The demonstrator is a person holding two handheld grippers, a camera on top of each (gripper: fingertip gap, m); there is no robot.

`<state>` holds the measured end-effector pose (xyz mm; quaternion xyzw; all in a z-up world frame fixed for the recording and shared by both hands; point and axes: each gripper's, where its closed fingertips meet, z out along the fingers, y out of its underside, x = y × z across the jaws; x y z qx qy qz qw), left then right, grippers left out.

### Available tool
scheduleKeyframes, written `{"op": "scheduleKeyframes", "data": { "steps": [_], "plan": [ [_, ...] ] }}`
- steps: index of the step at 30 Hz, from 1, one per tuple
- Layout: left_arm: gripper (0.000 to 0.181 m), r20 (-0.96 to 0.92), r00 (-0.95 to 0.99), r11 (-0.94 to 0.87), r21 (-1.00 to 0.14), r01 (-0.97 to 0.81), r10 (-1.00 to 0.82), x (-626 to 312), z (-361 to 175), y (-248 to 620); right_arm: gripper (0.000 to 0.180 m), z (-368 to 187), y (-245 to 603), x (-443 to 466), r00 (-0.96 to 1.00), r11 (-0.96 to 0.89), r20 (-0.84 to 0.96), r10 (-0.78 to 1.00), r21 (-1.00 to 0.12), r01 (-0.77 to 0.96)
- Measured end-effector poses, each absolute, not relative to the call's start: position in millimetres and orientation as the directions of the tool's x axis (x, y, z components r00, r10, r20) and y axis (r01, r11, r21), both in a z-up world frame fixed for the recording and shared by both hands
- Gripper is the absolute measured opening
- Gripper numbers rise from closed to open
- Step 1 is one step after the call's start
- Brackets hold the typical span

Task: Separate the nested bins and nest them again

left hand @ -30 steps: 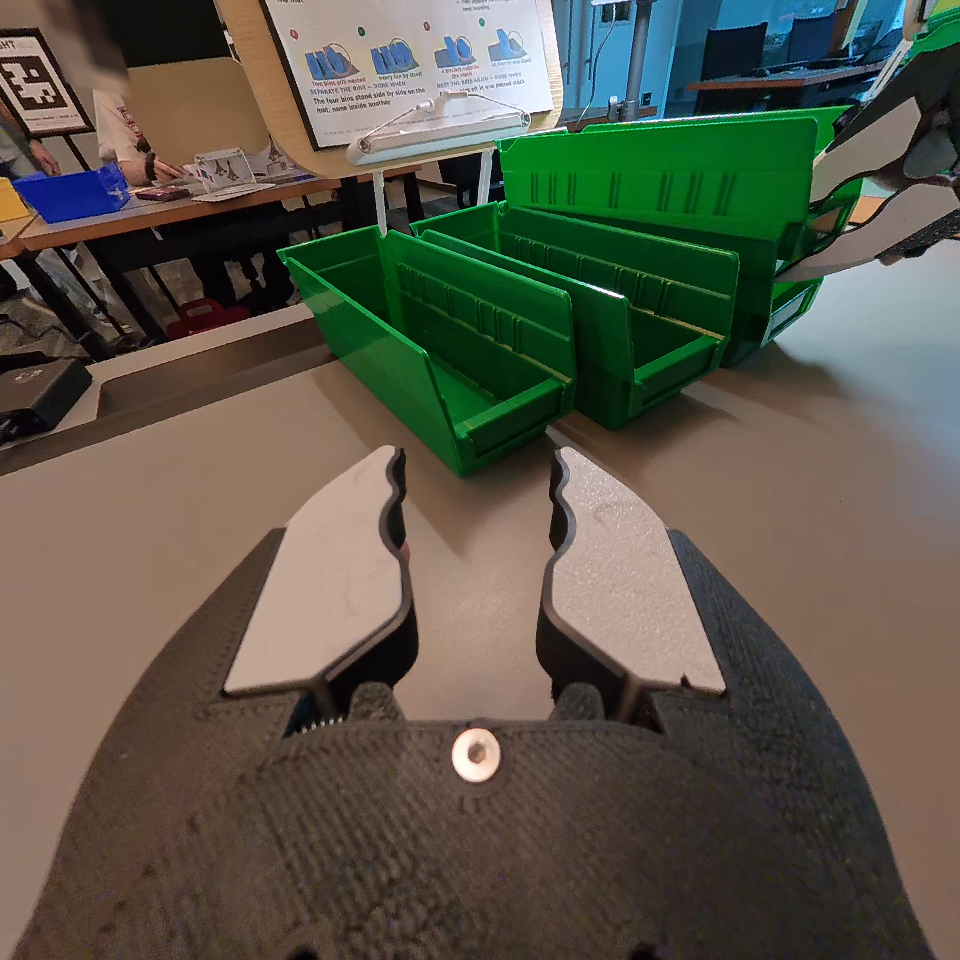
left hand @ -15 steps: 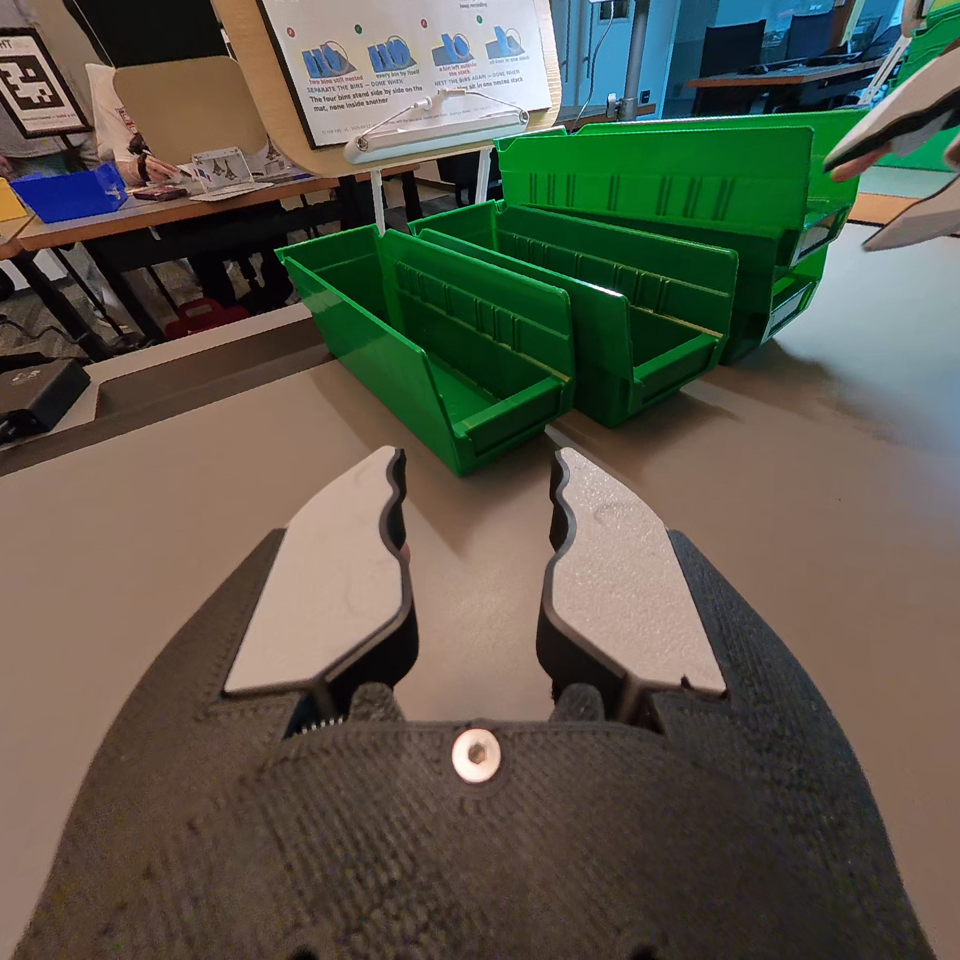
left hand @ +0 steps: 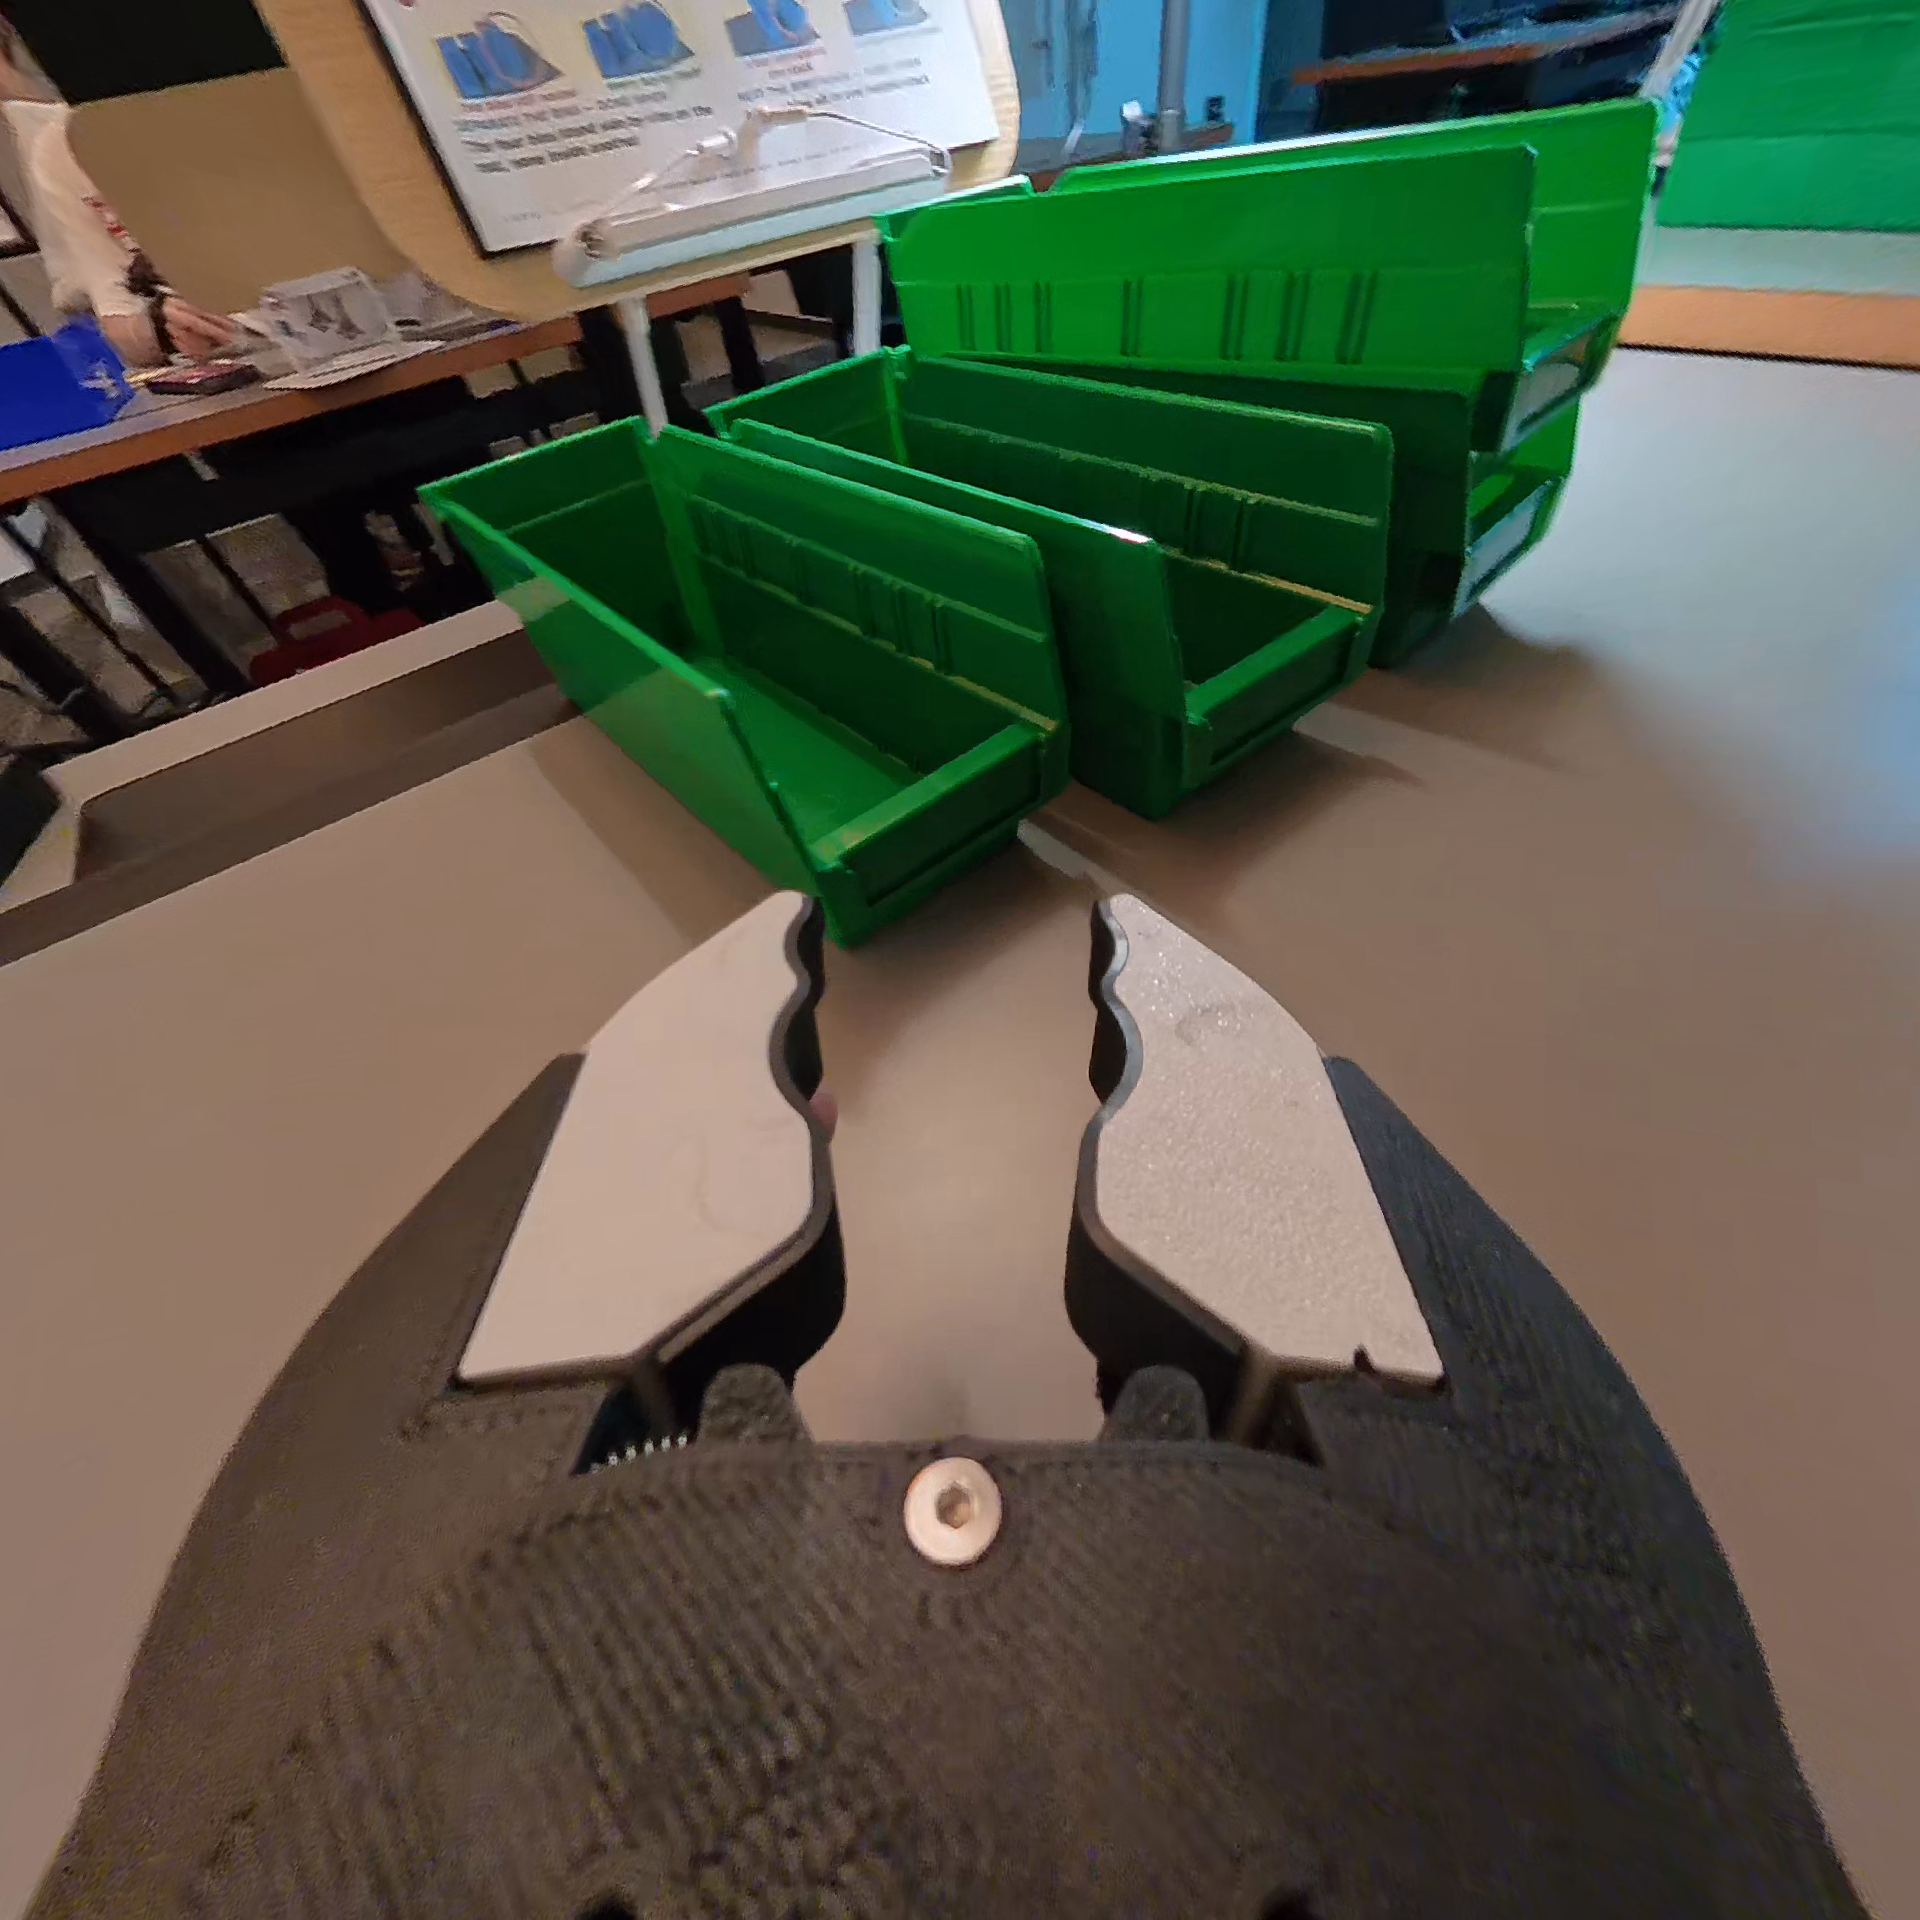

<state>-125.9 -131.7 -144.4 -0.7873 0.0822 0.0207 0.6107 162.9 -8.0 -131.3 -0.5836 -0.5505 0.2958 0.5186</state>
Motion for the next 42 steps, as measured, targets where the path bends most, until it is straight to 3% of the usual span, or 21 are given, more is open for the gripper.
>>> {"op": "scheduleKeyframes", "data": {
  "steps": [9, 15, 23, 31, 34, 37, 42],
  "plan": [
    [0.045, -0.217, 0.937, -0.247, -0.926, -0.286, -0.273, -74, -146, -107, 0.063, -145, -17, 179, 0.263, 0.094, 0.164, 0.951, -0.961, 0.261],
    [0.046, -0.246, 0.926, -0.251, -0.914, -0.320, -0.286, -64, -154, -103, 0.065, -157, -33, 136, 0.140, 0.250, 0.320, 0.937, -0.894, 0.373],
    [0.048, -0.260, 0.929, -0.251, -0.911, -0.327, -0.264, -62, -163, -102, 0.066, -169, -42, 60, 0.042, 0.346, 0.398, 0.916, -0.840, 0.417],
    [0.049, -0.237, 0.949, -0.215, -0.935, -0.281, -0.210, -74, -151, -107, 0.065, -165, -49, -21, -0.114, 0.490, 0.511, 0.852, -0.703, 0.515],
    [0.049, -0.231, 0.953, -0.211, -0.939, -0.271, -0.197, -78, -149, -108, 0.065, -175, -32, -40, -0.161, 0.530, 0.568, 0.807, -0.578, 0.621],
    [0.049, -0.239, 0.952, -0.211, -0.937, -0.277, -0.190, -81, -149, -110, 0.065, -200, -17, -42, -0.232, 0.487, 0.512, 0.827, -0.447, 0.750],
    [0.049, -0.251, 0.950, -0.209, -0.934, -0.288, -0.187, -82, -148, -111, 0.058, -223, -2, -36, -0.306, 0.481, 0.482, 0.821, -0.294, 0.826]
  ]
}}
